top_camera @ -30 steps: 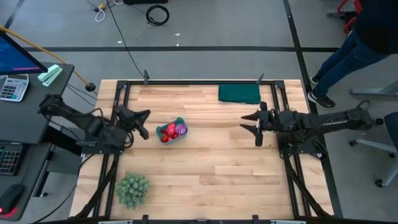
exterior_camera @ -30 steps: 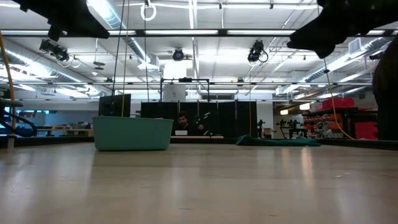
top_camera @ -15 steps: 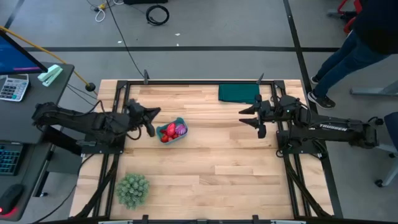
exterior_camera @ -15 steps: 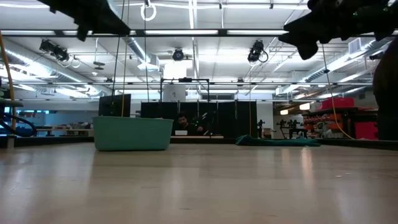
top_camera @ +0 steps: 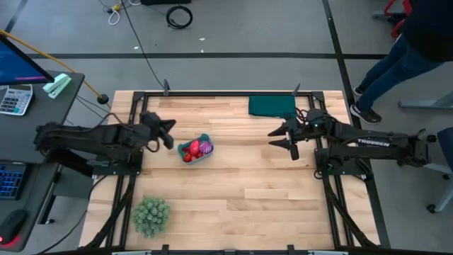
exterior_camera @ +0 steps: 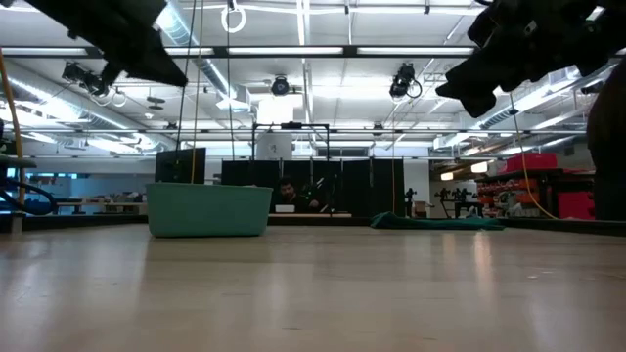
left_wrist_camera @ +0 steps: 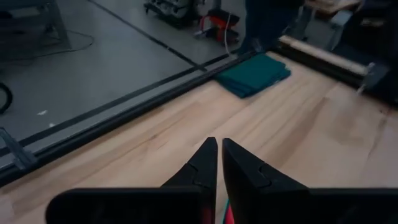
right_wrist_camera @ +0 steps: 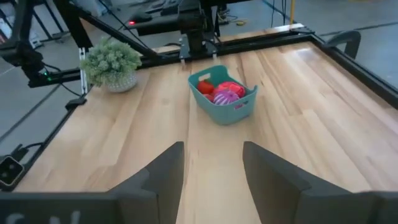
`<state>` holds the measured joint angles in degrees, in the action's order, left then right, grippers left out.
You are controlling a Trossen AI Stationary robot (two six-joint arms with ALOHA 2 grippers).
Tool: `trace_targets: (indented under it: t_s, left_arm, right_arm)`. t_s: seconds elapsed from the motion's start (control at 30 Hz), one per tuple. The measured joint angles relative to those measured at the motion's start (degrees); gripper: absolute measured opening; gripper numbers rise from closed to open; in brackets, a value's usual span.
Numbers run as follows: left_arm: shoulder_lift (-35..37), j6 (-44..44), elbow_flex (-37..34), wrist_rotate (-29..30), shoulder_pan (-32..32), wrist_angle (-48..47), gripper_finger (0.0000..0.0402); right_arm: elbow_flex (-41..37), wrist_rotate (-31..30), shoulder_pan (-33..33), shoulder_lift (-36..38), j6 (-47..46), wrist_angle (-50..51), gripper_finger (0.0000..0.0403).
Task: Pick and placing Produce into tupperware
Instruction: Return to Home Position
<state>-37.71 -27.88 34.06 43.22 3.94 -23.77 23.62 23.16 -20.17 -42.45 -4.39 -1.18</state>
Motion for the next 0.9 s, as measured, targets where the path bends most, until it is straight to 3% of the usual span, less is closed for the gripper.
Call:
trace_targets:
  t_s: [0.17,0.23,0.3,0.47,0.57,0.9]
  left_arm:
    - [8.81,2.41,-0.01,0.06,1.21,-4.13,0.0023]
    - [11.94,4.96,-1.7,0.17,1.94,-1.24,0.0024]
    - [15.16,9.15,-6.07,-0.44,2.78,5.86,0.0028]
    - [22.08,22.29,-23.49,-8.84,3.37,33.57,0.0037]
    - [25.71,26.13,-30.3,-11.31,3.37,44.18,0.004]
    - [31.03,26.47,-32.8,-11.45,2.58,40.94,0.0031]
  right_arm:
    - [0.0,0.15,0.03,0.84,-2.39,0.18,0.0172]
    - [0.0,0.31,0.26,0.87,-3.33,0.14,0.0172]
    - [0.0,0.44,0.93,0.87,-3.6,0.39,0.0172]
    - [0.0,0.55,3.66,0.89,-5.8,0.36,0.0172]
    - [0.0,0.55,5.25,0.89,-6.38,0.34,0.0172]
    - [0.0,-4.24,8.63,0.89,-6.27,0.3,0.0172]
